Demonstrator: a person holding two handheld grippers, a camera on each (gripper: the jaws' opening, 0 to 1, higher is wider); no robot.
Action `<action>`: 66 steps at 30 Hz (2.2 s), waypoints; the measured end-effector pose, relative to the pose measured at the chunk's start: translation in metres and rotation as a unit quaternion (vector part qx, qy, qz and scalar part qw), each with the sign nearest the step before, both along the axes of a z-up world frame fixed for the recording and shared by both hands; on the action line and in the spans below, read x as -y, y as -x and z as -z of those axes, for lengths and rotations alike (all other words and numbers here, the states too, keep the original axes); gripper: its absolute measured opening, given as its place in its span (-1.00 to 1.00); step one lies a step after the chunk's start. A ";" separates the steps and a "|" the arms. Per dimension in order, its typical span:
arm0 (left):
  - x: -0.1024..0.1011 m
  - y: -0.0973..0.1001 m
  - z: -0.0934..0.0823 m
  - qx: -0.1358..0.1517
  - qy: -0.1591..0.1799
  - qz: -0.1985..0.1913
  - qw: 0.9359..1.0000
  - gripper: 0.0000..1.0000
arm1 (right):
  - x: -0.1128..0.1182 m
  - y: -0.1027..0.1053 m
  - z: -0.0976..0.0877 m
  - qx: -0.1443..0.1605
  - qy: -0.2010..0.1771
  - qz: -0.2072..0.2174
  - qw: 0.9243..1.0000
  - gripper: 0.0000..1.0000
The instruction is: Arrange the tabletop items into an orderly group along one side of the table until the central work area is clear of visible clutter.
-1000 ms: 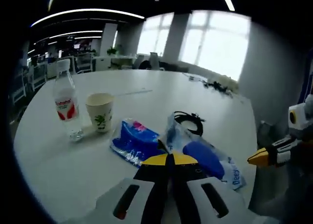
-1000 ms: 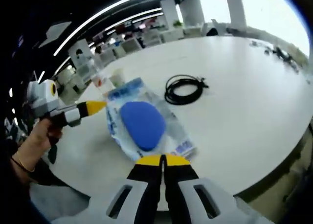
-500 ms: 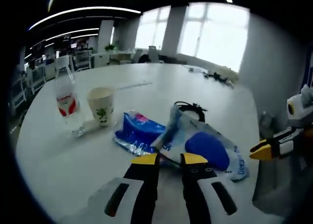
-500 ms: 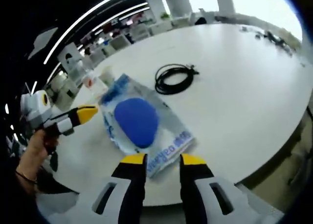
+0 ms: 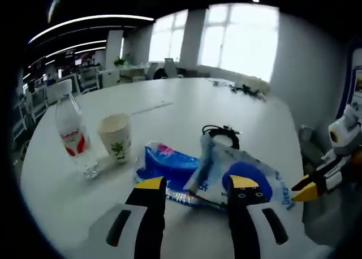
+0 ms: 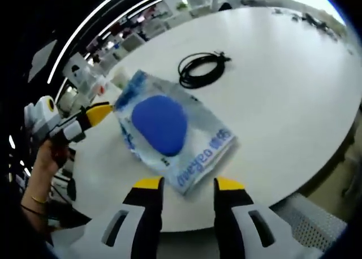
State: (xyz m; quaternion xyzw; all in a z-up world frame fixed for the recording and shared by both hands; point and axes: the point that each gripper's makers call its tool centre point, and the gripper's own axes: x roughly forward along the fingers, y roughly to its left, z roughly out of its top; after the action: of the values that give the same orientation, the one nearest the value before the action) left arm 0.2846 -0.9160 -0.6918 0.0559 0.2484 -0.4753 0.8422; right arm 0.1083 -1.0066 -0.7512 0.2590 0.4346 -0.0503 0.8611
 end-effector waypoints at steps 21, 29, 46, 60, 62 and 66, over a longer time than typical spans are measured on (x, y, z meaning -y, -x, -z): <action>0.009 -0.003 0.020 0.007 -0.046 0.037 0.998 -0.74 | -0.006 -0.001 0.013 -0.015 -0.012 -0.002 1.000 -0.79; 0.010 0.004 0.024 -0.010 -0.047 0.047 0.998 -0.89 | -0.006 -0.001 0.010 -0.011 -0.013 -0.003 1.000 -0.94; 0.008 0.014 0.013 0.007 -0.057 0.043 0.997 -0.98 | 0.009 -0.003 -0.006 0.012 0.015 -0.022 1.000 -1.00; 0.002 0.016 0.007 0.032 -0.084 0.042 0.995 -0.98 | 0.021 -0.013 -0.034 0.043 0.085 -0.090 0.991 -1.00; 0.002 0.016 0.002 0.032 -0.074 0.038 0.996 -0.98 | 0.023 -0.015 -0.037 0.046 0.094 -0.097 0.990 -1.00; 0.001 0.015 -0.002 0.034 -0.068 0.027 0.997 -0.98 | 0.028 -0.022 -0.045 0.050 0.089 -0.108 0.989 -1.00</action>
State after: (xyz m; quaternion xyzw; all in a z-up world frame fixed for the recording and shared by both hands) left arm 0.2700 -0.9170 -0.6895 0.1361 0.2497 -0.4779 0.8311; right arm 0.1300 -1.0350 -0.7065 0.1351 0.4099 0.0174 0.9019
